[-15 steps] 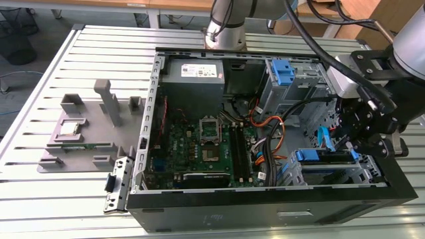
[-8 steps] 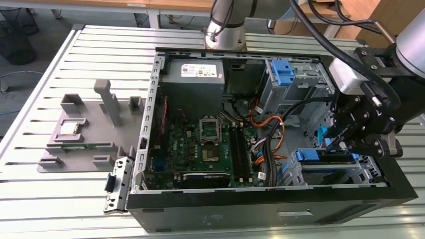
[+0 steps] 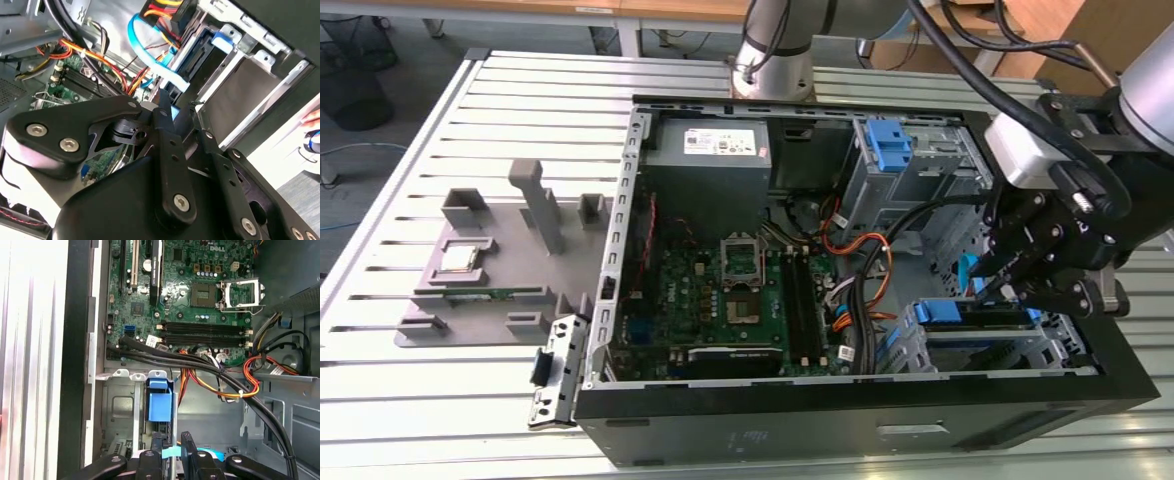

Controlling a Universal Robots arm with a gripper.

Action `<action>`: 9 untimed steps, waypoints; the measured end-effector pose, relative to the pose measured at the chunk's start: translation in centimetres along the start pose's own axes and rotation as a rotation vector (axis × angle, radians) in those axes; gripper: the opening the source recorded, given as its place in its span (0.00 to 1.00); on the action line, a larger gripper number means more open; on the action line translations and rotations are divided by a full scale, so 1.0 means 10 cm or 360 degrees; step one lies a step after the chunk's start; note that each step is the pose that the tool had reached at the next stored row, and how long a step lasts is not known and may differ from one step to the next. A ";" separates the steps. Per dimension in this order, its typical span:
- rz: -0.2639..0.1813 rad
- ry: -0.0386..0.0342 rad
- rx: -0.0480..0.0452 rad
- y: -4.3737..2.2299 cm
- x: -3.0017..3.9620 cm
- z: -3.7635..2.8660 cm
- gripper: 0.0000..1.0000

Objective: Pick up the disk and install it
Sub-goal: 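Insert the first disk wire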

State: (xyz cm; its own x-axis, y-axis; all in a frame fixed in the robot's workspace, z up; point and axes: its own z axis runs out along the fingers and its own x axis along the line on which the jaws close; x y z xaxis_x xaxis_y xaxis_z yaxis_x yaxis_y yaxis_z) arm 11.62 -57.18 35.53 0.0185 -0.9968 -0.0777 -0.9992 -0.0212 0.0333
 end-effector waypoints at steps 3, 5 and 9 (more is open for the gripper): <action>0.0000 0.0000 0.0000 -0.069 0.000 -0.001 0.30; 0.0000 0.0000 0.0000 -0.098 0.000 -0.003 0.30; 0.0000 0.0000 0.0000 -0.107 0.000 -0.009 0.30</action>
State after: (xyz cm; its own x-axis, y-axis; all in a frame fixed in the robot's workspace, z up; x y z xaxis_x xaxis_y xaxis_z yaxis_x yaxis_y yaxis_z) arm 12.70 -57.16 35.59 0.0184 -0.9968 -0.0777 -0.9992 -0.0210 0.0334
